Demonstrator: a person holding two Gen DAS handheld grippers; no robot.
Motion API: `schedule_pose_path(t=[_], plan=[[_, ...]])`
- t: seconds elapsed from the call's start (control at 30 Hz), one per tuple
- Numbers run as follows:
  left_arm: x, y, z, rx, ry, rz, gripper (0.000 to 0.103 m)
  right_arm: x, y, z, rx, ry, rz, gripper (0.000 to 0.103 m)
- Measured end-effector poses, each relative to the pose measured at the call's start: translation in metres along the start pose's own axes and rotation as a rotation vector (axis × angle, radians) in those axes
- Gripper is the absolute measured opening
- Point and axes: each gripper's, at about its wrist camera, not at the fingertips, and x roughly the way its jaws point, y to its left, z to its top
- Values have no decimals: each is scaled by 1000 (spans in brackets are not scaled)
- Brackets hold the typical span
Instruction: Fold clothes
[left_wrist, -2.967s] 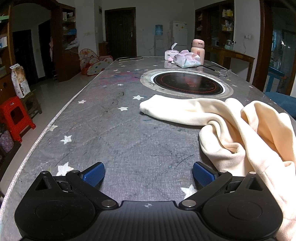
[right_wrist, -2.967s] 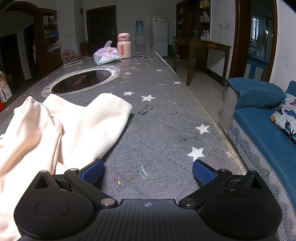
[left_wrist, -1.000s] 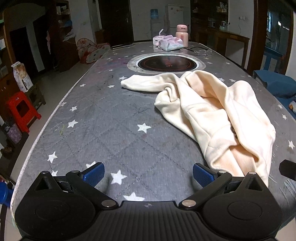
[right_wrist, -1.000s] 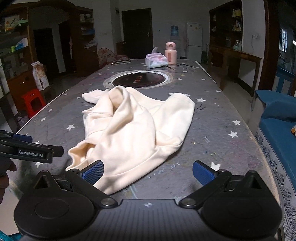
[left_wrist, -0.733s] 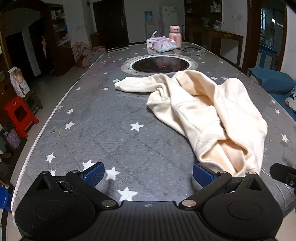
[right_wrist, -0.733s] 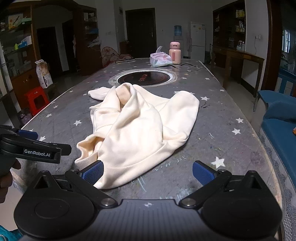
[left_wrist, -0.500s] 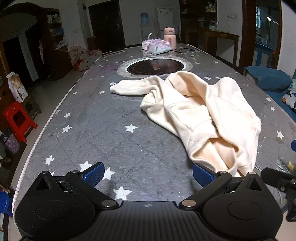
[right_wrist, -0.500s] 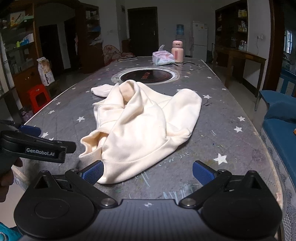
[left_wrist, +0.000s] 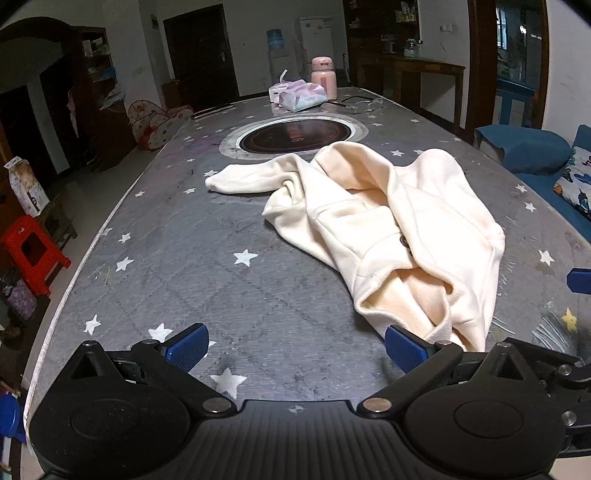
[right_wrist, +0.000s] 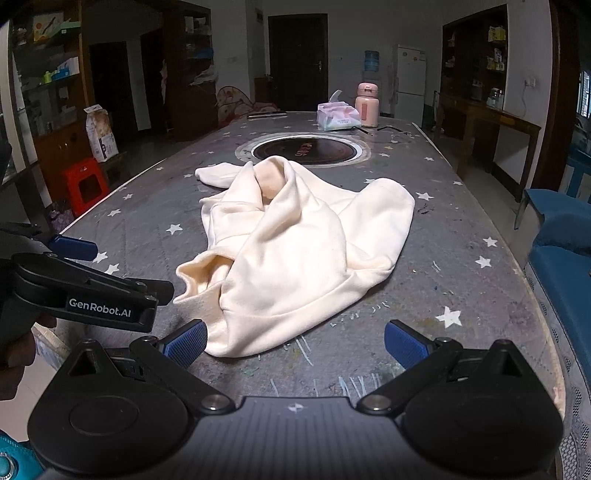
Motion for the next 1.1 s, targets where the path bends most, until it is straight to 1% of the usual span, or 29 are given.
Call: schedule_pose_path(t=[1.1], plan=[[-2,-7,-2,21,-1,-2,103,3,6,-1,-20,13,13,103]])
